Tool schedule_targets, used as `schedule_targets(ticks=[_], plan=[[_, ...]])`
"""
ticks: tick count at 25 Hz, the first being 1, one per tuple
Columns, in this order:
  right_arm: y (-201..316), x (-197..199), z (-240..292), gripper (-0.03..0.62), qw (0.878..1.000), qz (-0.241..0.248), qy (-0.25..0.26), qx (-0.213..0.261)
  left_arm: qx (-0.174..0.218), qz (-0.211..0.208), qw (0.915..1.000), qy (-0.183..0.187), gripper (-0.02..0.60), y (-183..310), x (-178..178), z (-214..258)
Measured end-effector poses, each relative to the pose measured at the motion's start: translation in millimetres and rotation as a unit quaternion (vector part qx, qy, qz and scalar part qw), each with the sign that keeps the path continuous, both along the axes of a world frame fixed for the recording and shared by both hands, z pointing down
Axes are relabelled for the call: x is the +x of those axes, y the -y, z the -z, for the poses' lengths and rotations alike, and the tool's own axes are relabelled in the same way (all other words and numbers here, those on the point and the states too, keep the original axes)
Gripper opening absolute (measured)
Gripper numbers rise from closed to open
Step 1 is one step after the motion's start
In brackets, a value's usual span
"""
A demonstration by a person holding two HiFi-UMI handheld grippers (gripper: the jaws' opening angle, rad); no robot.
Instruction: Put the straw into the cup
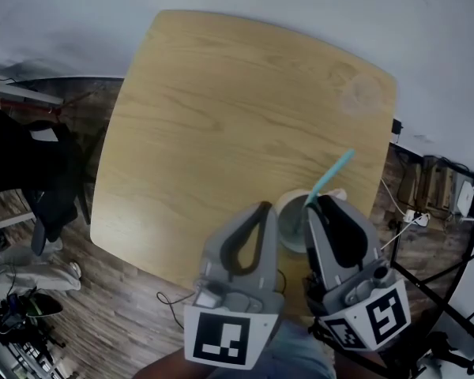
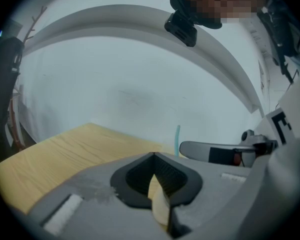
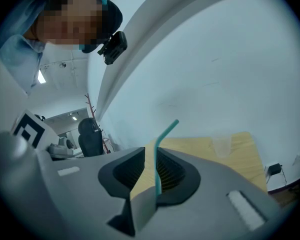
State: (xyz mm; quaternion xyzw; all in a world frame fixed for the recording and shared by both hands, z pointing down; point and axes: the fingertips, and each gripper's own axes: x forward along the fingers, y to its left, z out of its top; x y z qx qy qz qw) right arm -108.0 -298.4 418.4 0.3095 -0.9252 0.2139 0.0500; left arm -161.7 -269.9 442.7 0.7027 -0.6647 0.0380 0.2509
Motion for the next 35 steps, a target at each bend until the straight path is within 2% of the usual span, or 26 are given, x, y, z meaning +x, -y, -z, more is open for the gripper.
schedule_targets(ticks=[8,18,27,35], plan=[[-5.4,12.3,31.2,0.080,0.999,-0.005,0.016,0.032,0.033,-0.003,0.9994,0.014,0.015,-4.7,11.1,29.6],[-21.9,43.8,112.4,0.067,0.993,0.000,0.046,0.111,0.114,0.002,0.9926,0.042,0.015,-16.7,45.8,111.6],[-54.3,71.5,189.9,0.011,0.979,-0.006,0.051,0.196,0.199,0.012,0.9764,0.081,0.015,-45.9,76.6,195.5],[-76.6,91.9,239.6,0.007,0.964,-0.009,0.065,0.260,0.261,0.005,0.9598,0.104,0.015,-61.0,105.9,246.1]])
